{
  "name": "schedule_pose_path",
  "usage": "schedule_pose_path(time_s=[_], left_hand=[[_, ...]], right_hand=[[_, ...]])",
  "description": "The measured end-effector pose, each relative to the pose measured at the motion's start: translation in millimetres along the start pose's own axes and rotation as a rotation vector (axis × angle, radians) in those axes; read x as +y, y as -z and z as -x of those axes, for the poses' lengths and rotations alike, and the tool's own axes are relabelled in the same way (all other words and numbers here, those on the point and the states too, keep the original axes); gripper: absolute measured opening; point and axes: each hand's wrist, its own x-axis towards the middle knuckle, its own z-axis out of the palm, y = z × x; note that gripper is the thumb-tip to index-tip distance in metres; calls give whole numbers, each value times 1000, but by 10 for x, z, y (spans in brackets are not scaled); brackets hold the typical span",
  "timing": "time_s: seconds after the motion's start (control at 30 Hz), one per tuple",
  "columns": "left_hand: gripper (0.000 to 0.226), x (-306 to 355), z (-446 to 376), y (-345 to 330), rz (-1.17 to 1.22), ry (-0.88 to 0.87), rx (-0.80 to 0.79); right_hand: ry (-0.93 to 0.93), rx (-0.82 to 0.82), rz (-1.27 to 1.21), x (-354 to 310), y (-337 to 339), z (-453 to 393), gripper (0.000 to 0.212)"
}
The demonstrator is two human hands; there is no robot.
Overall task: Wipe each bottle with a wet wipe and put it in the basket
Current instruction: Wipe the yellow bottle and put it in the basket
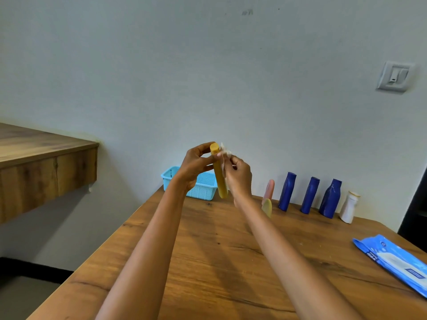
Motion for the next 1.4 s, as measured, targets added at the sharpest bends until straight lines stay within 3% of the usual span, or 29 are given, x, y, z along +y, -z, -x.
schedule_pose_path(time_s=[0.13,0.23,0.3,0.53,0.7,0.97,1.23,1.4], left_hand=[[47,-13,-1,38,12,19,22],[46,-19,14,20,-31,31,12],[45,-40,19,3,-51,42,13],[33,-90,3,-37,-90,63,39],[33,-59,-25,-22,18,85,104],[45,-169,-33,-13,-39,145,138],[33,-239,-52,-105,-198,173,89],[57,-341,-78,-34,-229,225,133]], right_hand=[[-176,-75,155,342,77,127,39],[-409,-166,111,385,140,150,35],[-457,-196,83,335,153,117,31],[-252,-75,-135,-51,70,32,35],[-42,-12,-31,219,55,259,35],[-349,-68,-117,462,104,273,27],[-168,48,-167,182,0,92,24],[-178,-53,-102,494,16,390,18]])
